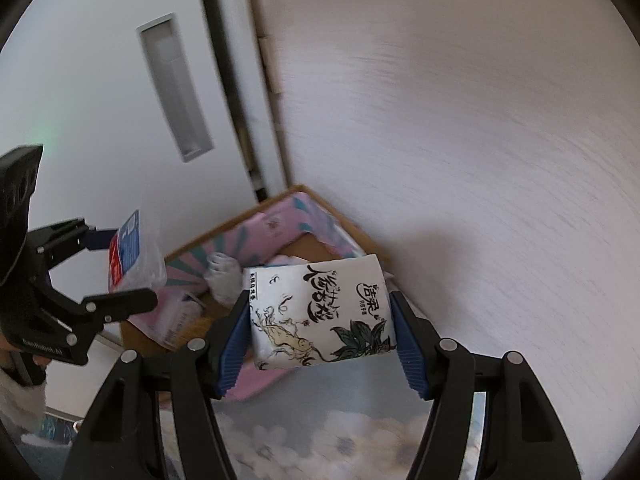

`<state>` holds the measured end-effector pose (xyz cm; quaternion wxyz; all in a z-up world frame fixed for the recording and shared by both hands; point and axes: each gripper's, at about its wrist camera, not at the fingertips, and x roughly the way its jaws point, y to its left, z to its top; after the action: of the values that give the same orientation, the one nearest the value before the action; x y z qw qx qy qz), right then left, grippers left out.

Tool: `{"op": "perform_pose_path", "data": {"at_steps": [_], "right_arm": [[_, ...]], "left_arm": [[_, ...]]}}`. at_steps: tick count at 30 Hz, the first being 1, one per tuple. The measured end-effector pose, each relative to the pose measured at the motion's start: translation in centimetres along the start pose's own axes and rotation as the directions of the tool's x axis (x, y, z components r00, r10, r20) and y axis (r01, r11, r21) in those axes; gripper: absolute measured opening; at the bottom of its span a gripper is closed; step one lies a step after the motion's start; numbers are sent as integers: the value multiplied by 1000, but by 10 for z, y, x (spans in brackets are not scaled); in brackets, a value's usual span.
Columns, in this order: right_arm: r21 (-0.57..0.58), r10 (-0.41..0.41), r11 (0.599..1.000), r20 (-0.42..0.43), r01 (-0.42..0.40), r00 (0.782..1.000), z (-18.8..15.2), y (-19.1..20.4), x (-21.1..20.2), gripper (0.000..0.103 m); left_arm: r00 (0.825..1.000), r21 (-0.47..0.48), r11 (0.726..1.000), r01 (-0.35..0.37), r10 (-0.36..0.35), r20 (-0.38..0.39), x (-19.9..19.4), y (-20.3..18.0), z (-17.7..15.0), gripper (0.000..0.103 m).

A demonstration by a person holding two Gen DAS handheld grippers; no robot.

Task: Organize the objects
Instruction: 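Carry the floss box and tissue pack into the cardboard box and release both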

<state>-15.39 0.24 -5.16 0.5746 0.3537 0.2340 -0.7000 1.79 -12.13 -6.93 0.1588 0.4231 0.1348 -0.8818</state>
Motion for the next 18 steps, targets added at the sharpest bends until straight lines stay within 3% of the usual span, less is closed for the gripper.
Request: {"op": "perform_pose_path", "data": {"at_steps": [8, 18], "right_arm": [[-43, 78, 996, -44, -80, 996, 18, 38, 32, 61], [-86, 106, 990, -90, -114, 990, 27, 63, 56, 61]], "left_arm": [[999, -108, 993, -53, 51, -19, -13, 47, -28, 83], [998, -169, 984, -63, 59, -34, -14, 70, -46, 83]]}}
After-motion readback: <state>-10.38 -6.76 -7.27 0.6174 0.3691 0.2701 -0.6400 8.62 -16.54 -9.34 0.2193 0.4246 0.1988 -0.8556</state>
